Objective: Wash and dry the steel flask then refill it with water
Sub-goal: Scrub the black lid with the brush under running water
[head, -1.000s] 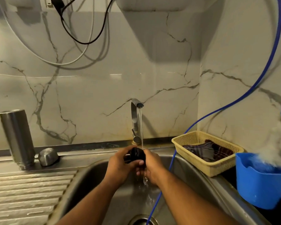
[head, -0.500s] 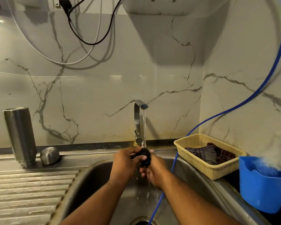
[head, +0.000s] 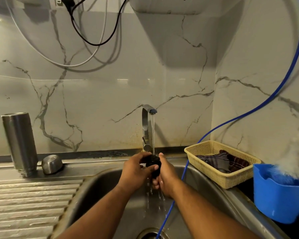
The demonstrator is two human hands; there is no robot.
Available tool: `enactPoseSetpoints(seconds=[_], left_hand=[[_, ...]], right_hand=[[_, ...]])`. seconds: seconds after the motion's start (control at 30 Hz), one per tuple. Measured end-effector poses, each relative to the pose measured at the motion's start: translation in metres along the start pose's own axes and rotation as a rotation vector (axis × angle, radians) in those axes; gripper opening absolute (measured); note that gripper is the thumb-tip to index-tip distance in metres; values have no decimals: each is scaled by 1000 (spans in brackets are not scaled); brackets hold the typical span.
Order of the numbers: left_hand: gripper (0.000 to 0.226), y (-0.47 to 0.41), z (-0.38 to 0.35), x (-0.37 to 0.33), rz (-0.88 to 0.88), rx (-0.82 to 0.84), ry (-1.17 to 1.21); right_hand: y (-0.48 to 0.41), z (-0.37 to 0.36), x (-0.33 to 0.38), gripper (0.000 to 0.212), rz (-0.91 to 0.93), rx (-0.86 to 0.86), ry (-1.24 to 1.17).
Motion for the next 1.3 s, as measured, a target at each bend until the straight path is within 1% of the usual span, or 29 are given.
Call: enactPoseSetpoints(seconds=[0.2,0.3,0.47,0.5,0.57,0.6,0.7,0.77,0.83,0.9,0.97,1.03,1.07,1.17,1.23,1.3], left_hand=[[53,-1,2,3,6,-15,-44],[55,-1,0,3,-8,-14,-64],[49,-2,2,1,-56,-40,-58],[46,-2,2,0,-68,-55,-74],[38,-1,4,1,-88,-90,-119],[35,-1,4,2,-86,-102,-133],[36,-1,2,6,-88,-73,-146],[39,-1,-1,6,-94,-1,-106],[45,0,-8,7,-81,105,-37],[51,3,-15,9,-46,184,33],[51,7,-20,9,30,217,182],[49,6,-20,12,107,182,330],[48,5,-17,14,132,170,355],[54,4,-11,19,149,211,263],[59,4,-7,20,116,211,111],[68,3,-3,16,41,174,-83]], right_hand=[[-3,2,0,64,78,-39,141],[-4,3,1,63,109,-63,167],[-3,2,2,75,134,18,168],[-2,1,3,70,159,28,192],[-3,-3,6,44,235,8,249],[-2,-4,7,37,261,-11,275],[-4,-7,10,34,283,-88,307],[-3,-3,12,32,242,-160,272],[0,6,14,30,192,-231,215],[1,12,13,33,152,-247,180],[1,9,15,36,161,-184,135],[3,1,18,35,231,-80,138],[4,-4,19,35,267,-52,169],[5,-6,19,33,297,-73,240],[9,-5,19,32,277,-86,237],[12,-5,23,27,272,-118,246]])
Point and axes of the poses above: each hand's wrist, its own y-axis away from the middle knuckle, its own z-axis out of the back of the hand, x = y × z, the point moved 5 cm from there along -y, towards the middle knuckle, and after that the axes turned 10 degrees about y, right-handed, at the moved point
